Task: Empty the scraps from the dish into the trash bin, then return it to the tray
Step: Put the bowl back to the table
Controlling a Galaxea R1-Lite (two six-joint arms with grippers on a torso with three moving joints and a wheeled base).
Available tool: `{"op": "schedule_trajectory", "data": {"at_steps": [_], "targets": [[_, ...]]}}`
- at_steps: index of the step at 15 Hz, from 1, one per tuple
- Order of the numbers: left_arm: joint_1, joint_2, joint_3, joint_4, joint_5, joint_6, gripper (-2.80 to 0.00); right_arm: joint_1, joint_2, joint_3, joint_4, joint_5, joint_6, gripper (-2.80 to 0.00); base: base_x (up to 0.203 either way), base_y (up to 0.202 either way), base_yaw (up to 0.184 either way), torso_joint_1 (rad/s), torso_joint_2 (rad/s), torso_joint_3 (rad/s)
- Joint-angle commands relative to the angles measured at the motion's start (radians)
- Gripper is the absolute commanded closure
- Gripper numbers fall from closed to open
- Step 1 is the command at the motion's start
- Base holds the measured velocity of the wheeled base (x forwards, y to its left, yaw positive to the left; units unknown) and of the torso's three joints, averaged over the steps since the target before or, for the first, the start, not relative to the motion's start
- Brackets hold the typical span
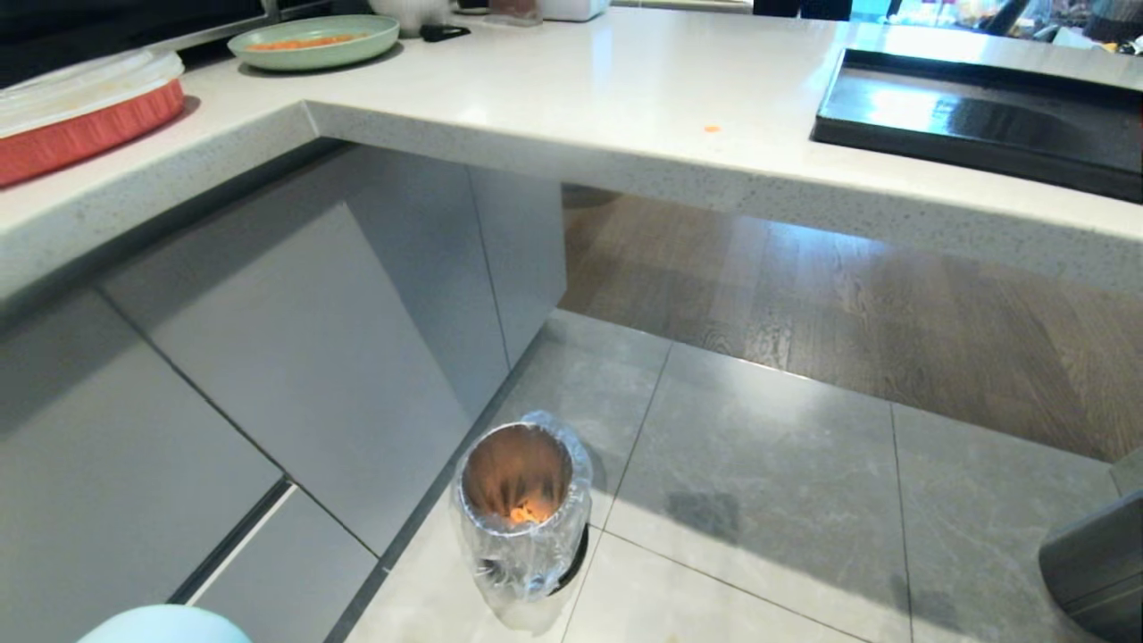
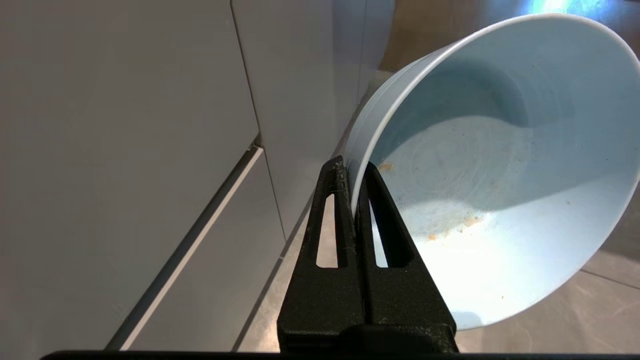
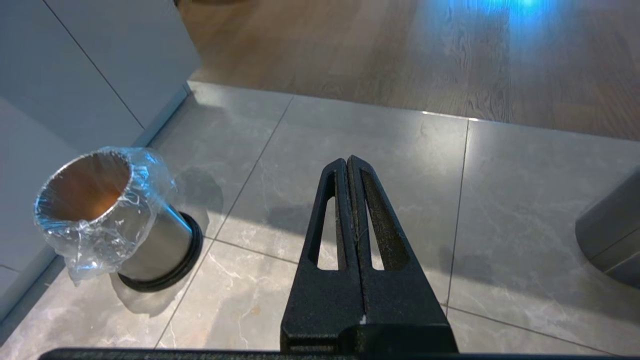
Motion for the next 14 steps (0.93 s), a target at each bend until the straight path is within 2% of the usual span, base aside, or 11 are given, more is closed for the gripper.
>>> {"op": "schedule_trajectory", "data": {"at_steps": [1,5,14], "targets": [[0.0,0.0,0.0,0.0,0.0,-0.001,0.0,0.0,0.0,0.001,-0.001,-0.001,0.0,0.0,0.0,0.0,0.0,-0.002,0.0,0.199],[0.0,0.0,0.0,-0.001,0.0,-0.001,0.0,0.0,0.0,0.0,-0.001,-0.001,0.001,0.0,0.0,0.0,0.0,0.003,0.0,0.195],[0.0,0.0,0.0,-0.001,0.0,-0.001,0.0,0.0,0.0,0.0,-0.001,-0.001,0.0,0.0,0.0,0.0,0.0,0.001,0.0,0.028]]}}
